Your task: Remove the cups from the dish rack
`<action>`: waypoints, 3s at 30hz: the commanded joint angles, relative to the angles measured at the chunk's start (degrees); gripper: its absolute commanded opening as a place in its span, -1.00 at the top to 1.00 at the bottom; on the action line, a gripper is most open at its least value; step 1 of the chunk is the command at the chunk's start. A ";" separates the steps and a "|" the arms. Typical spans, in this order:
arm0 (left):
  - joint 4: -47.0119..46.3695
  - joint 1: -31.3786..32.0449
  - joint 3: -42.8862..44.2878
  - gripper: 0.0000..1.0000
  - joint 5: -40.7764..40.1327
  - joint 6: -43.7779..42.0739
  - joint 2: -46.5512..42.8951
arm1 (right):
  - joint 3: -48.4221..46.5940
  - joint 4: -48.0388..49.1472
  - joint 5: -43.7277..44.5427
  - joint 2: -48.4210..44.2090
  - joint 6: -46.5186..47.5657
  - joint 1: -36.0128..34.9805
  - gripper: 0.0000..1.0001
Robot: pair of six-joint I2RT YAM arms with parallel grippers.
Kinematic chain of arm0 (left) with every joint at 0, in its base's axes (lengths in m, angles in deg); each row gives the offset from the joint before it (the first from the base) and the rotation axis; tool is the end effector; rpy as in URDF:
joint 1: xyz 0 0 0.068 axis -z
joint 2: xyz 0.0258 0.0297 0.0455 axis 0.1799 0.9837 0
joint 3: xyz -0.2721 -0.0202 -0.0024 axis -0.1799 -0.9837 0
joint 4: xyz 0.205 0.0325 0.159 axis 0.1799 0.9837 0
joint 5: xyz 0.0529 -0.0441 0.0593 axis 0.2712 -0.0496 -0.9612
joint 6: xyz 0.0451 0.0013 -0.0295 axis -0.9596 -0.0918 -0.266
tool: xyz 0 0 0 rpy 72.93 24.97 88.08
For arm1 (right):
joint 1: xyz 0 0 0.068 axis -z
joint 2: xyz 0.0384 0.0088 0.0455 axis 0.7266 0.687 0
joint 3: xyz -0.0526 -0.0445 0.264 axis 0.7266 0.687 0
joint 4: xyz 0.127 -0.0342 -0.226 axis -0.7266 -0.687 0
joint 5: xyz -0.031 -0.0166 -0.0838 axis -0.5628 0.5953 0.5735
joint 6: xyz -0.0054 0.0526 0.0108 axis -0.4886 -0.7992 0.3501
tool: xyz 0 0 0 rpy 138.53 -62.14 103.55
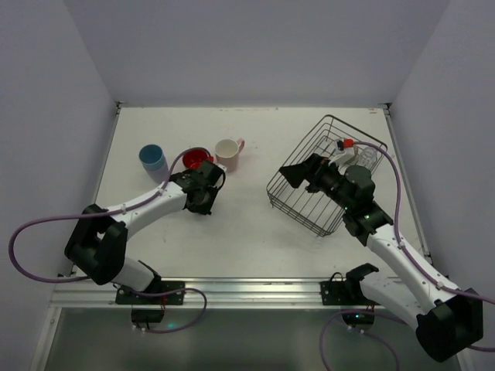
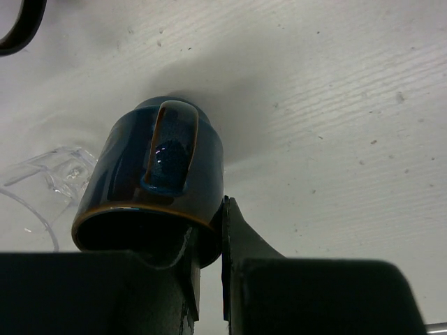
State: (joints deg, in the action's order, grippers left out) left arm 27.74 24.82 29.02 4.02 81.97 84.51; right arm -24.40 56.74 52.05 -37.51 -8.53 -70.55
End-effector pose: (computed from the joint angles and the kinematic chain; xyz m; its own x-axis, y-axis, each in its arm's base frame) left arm 0.2300 -0.1536 0.2044 -0.8510 0.3172 -0.4185 0.3118 0.9465 0.0833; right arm 0.1946 0.0950 0.3010 -0.4697 0.4987 -0.7285 -0.3788 0.6315 0.6765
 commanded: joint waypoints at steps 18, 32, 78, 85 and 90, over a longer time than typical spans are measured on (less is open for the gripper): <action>-1.35 -1.96 1.13 -0.03 -5.74 -2.11 -1.72 | -6.77 -13.51 16.77 0.52 10.21 4.34 -0.96; -6.09 -1.87 2.72 -0.45 -0.03 -1.85 -14.28 | -17.21 -22.04 31.10 16.93 16.09 16.47 -0.62; -21.83 2.44 -7.66 -0.52 19.40 -3.34 -36.61 | -44.39 -30.22 36.29 54.31 23.22 30.36 -0.36; -21.83 2.35 -7.75 -0.52 18.87 -3.61 -36.61 | -45.79 -30.31 34.97 56.34 22.69 30.54 -0.28; -21.92 2.44 -7.75 -0.52 18.52 -3.52 -36.70 | -44.23 -29.17 36.46 52.92 22.77 30.54 0.32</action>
State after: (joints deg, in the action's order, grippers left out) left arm 7.92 26.89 21.37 23.32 79.65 47.99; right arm -67.77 26.59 87.62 18.45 13.94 -40.43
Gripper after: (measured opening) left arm 0.757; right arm 0.548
